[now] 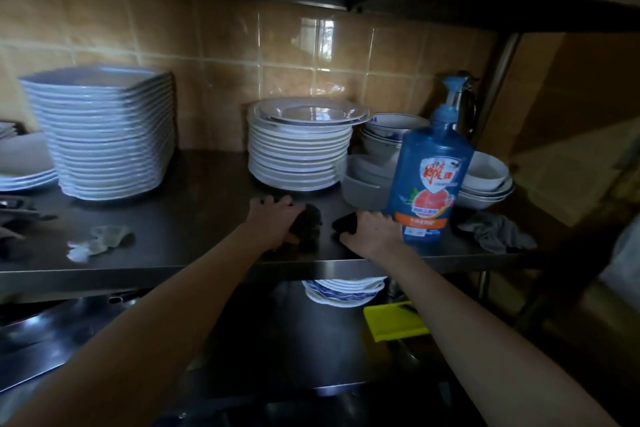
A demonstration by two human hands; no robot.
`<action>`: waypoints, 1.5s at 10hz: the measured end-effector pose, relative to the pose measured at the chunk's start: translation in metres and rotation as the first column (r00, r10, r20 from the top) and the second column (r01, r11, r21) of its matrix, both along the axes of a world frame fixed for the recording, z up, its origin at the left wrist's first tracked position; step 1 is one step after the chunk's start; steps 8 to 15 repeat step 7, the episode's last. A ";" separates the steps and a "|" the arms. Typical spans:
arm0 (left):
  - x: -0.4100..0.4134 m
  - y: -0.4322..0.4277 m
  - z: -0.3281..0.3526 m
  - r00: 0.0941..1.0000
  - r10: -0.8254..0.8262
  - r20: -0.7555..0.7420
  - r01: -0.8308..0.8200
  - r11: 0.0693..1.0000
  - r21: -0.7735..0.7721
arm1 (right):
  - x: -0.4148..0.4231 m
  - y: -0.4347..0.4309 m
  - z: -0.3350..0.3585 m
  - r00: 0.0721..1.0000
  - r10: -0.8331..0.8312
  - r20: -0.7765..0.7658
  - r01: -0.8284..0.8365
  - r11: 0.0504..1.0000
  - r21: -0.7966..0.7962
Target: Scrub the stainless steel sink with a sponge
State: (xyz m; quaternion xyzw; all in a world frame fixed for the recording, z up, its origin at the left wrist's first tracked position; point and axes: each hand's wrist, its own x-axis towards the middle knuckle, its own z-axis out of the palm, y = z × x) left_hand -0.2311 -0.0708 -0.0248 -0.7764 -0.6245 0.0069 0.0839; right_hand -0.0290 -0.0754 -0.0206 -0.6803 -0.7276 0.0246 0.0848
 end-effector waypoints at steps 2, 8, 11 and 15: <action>-0.004 0.018 -0.011 0.997 -0.051 0.056 0.052 0.998 -0.026 | -0.003 0.015 -0.012 0.999 -0.048 0.014 0.047 0.998 0.051; -0.011 -0.031 0.003 0.992 -0.075 0.103 0.068 0.995 0.066 | 0.006 -0.028 -0.001 0.993 -0.106 0.045 0.098 0.984 0.151; -0.011 -0.031 0.003 0.992 -0.075 0.103 0.068 0.995 0.066 | 0.006 -0.028 -0.001 0.993 -0.106 0.045 0.098 0.984 0.151; -0.011 -0.031 0.003 0.992 -0.075 0.103 0.068 0.995 0.066 | 0.006 -0.028 -0.001 0.993 -0.106 0.045 0.098 0.984 0.151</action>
